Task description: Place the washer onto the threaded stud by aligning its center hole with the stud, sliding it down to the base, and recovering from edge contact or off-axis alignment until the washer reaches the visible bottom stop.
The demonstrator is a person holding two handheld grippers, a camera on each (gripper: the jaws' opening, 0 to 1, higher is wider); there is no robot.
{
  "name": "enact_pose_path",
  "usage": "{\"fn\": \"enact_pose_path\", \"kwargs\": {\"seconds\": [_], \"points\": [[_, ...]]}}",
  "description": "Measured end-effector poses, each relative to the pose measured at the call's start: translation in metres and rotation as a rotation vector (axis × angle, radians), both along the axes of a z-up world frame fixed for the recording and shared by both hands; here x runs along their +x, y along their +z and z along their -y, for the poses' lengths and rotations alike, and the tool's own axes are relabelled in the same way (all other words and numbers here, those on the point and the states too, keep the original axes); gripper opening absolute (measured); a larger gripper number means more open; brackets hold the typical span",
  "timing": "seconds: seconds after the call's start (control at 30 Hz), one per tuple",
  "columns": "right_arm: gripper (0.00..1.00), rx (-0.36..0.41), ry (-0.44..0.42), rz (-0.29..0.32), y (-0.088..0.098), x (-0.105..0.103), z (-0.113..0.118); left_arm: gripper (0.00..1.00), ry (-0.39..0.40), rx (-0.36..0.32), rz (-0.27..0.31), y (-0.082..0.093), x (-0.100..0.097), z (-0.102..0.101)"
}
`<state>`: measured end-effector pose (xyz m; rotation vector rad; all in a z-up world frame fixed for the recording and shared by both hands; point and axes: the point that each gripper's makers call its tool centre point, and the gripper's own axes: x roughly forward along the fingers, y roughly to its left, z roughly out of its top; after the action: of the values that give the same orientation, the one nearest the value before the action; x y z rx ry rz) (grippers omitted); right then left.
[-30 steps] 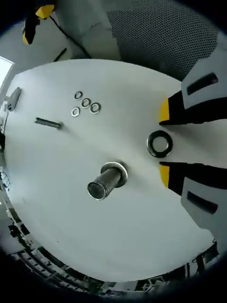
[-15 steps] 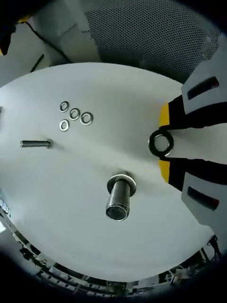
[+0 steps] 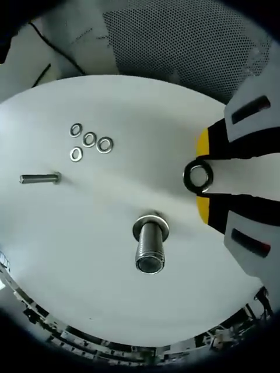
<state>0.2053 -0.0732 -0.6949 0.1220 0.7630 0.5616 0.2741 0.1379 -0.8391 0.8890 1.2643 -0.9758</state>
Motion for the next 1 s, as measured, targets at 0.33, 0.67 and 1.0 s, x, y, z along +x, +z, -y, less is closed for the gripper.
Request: {"fn": "enact_pose_path", "kwargs": {"seconds": [0.33, 0.67, 1.0], "points": [[0.42, 0.000, 0.003, 0.000, 0.000, 0.000, -0.001, 0.18, -0.019, -0.002, 0.028, 0.001, -0.001, -0.004], [0.42, -0.002, -0.005, -0.002, 0.000, 0.000, 0.001, 0.19, -0.047, -0.087, 0.118, 0.037, 0.018, 0.006], [0.42, -0.006, -0.003, -0.006, -0.001, 0.000, 0.001, 0.19, -0.093, -0.127, 0.181, 0.068, 0.036, 0.020]]}}
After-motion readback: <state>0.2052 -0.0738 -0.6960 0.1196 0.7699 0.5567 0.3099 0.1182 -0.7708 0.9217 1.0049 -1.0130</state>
